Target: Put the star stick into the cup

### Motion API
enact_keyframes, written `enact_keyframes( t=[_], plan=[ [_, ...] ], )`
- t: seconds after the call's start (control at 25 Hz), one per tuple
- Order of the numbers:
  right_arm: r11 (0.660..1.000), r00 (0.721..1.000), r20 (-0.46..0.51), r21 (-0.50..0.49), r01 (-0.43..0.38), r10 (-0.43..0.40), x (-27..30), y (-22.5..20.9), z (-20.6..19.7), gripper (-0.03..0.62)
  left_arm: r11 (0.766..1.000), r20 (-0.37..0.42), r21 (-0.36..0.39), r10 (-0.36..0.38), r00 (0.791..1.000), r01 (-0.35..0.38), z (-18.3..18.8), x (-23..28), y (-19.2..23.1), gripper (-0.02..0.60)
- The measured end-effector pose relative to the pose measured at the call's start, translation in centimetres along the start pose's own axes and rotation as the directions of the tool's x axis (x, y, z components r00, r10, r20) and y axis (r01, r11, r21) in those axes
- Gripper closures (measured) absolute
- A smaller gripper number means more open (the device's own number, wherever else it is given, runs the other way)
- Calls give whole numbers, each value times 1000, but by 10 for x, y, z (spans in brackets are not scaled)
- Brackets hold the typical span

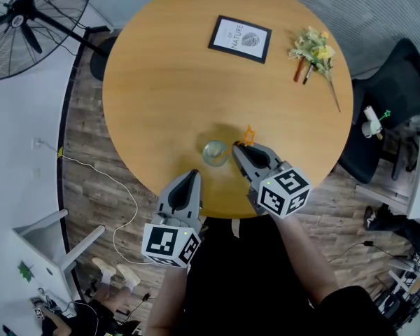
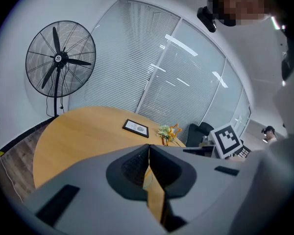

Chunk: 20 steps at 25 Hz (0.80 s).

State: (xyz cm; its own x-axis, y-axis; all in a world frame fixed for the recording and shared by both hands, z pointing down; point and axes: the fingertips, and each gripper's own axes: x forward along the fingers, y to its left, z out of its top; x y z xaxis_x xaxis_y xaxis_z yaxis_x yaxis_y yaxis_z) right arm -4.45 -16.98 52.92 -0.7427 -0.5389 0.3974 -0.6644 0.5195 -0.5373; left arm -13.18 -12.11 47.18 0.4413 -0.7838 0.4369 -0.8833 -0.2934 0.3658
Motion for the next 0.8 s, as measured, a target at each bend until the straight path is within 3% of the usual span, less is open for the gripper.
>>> enact_keyframes(
  t=[0.8],
  plan=[
    [1000,998,-54,14,19,-18,11,-9,-19,566,1000,-4,-3,-9,1000,9,-3,-3,1,581]
  ],
)
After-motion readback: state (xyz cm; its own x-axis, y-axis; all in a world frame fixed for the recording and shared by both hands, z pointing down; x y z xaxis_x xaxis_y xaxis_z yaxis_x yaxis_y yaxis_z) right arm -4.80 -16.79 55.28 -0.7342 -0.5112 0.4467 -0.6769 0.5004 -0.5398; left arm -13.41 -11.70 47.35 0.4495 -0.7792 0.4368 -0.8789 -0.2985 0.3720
